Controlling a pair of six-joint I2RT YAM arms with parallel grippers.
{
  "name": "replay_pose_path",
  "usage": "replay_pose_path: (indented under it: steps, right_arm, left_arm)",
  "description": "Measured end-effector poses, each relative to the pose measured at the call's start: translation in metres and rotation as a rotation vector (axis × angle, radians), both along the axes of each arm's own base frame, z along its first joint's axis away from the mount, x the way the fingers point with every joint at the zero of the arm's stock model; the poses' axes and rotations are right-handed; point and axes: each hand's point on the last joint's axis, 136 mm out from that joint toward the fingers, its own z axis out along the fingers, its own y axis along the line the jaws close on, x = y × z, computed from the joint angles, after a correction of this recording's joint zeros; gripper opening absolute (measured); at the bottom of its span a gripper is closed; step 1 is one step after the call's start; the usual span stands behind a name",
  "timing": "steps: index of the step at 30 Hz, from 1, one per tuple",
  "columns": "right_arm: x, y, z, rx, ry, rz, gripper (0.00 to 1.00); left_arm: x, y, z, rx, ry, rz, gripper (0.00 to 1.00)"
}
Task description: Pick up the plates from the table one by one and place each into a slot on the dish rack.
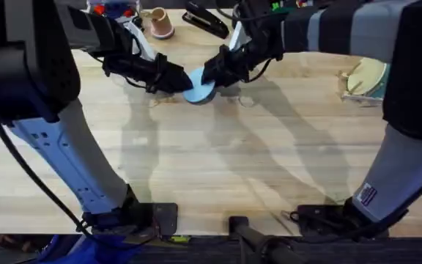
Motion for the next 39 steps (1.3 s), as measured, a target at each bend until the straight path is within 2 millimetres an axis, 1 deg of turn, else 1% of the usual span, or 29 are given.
replay_pose_path:
  steps: [3, 18, 25, 34, 39]
  right_arm:
    - [0.0, 0.002, 0.003, 0.015, -0.003, 0.005, 0.038]
    - [-0.001, 0.003, 0.005, 0.027, 0.004, 0.012, 0.029]
    - [-0.008, 0.009, 0.008, 0.057, 0.016, 0.042, 0.029]
    - [-0.021, 0.016, 0.016, 0.117, -0.019, 0.164, 0.029]
    - [-0.028, 0.014, 0.015, 0.112, -0.039, 0.221, 0.029]
  left_arm:
    - [0.001, 0.001, 0.001, -0.004, -0.001, 0.004, 0.041]
    - [0.001, 0.001, 0.002, 0.001, 0.005, 0.003, 0.041]
    - [-0.004, 0.006, 0.01, 0.067, 0.034, -0.045, 0.041]
    - [-0.012, 0.008, 0.041, 0.095, -0.003, -0.136, 0.041]
    - [-0.018, 0.008, 0.086, 0.118, -0.113, -0.149, 0.041]
